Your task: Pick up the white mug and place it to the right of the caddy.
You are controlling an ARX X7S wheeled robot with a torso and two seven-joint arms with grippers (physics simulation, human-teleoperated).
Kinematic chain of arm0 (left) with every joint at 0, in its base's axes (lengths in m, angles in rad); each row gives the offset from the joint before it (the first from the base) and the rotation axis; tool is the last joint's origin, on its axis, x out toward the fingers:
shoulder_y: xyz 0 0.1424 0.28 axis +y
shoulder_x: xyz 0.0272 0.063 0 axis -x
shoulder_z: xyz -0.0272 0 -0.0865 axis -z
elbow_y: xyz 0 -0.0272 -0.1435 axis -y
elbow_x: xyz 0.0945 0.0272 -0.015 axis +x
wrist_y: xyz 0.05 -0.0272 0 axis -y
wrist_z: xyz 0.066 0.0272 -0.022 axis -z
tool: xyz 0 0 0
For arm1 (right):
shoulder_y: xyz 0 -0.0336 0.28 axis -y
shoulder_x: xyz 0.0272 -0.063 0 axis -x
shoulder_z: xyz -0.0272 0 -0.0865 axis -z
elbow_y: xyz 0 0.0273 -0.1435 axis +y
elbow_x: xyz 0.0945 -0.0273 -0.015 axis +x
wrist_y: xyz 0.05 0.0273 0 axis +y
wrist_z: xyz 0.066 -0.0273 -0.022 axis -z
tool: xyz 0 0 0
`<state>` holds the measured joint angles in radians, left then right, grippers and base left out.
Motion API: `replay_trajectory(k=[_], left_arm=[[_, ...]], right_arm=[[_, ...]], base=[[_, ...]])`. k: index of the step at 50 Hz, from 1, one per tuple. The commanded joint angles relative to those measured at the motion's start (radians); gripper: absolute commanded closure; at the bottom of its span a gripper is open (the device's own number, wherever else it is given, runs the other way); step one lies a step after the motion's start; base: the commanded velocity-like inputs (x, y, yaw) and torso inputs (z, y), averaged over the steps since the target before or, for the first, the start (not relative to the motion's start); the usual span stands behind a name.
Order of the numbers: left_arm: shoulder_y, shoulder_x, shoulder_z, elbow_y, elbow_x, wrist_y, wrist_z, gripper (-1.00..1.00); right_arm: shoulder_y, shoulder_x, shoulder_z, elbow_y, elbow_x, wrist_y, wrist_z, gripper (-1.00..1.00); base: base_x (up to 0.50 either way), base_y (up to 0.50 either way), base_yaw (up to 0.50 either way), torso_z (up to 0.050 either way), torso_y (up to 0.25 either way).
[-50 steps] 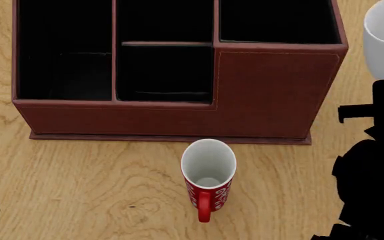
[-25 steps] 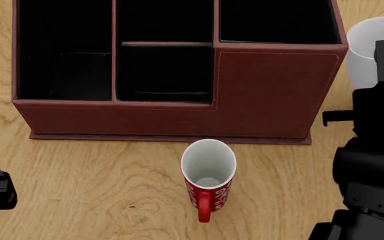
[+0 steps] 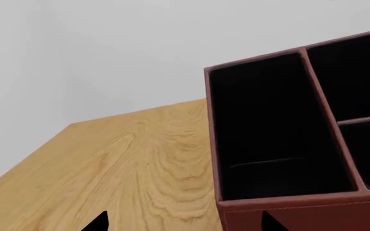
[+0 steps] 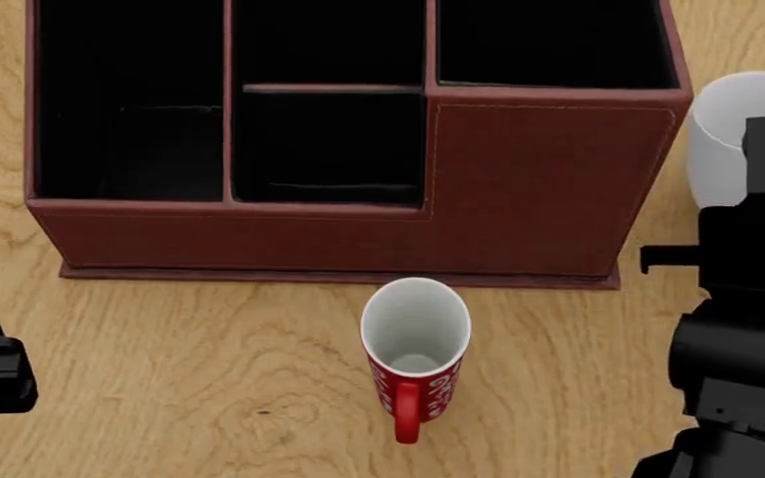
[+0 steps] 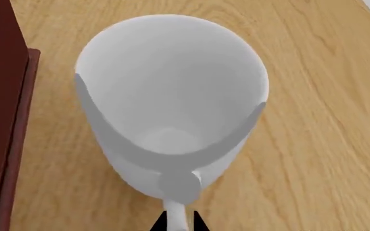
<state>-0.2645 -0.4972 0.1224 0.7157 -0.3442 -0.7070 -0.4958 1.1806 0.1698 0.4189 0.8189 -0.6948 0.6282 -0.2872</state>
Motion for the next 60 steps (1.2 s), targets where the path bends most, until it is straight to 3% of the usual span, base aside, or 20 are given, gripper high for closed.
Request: replay_trajectory(k=[1,8,9,25,44,60], left_arm=[[0.001,-0.002,0.001,0.001,0.0,0.0,-0.003,-1.0],[0.008,-0.006,-0.005,0.001,-0.002,0.007,-0.002,-1.0],[0.009,-0.006,-0.006,0.003,-0.003,0.007,-0.003,-1.0],[0.007,-0.011,-0.014,0.035,-0.018,-0.015,-0.011,-1.0],[0.023,-0.017,-0.029,0.057,-0.03,-0.013,-0.016,-1.0],[0.033,-0.021,-0.028,0.07,-0.031,-0.009,-0.021,-1.0]], right_arm=[[-0.02,0.003,0.008,0.052,0.006,-0.024,0.001,1.0],[-0.028,0.001,0.006,0.053,0.009,-0.02,-0.004,1.0],[-0.032,-0.002,0.002,0.033,0.002,-0.011,-0.006,-1.0],[-0.074,-0.053,-0.099,-0.371,-0.107,0.169,-0.2,-1.0],[-0.126,-0.044,-0.197,-0.647,-0.198,0.275,-0.313,-1.0],[-0.197,-0.061,-0.263,-0.994,-0.295,0.41,-0.498,-1.0]], base=[[0.0,0.0,0.0,0.0,0.0],[0.0,0.0,0.0,0.0,-0.006],[0.0,0.0,0.0,0.0,0.0],[0.0,0.0,0.0,0.0,0.0],[0.0,0.0,0.0,0.0,0.0],[0.0,0.0,0.0,0.0,0.0]])
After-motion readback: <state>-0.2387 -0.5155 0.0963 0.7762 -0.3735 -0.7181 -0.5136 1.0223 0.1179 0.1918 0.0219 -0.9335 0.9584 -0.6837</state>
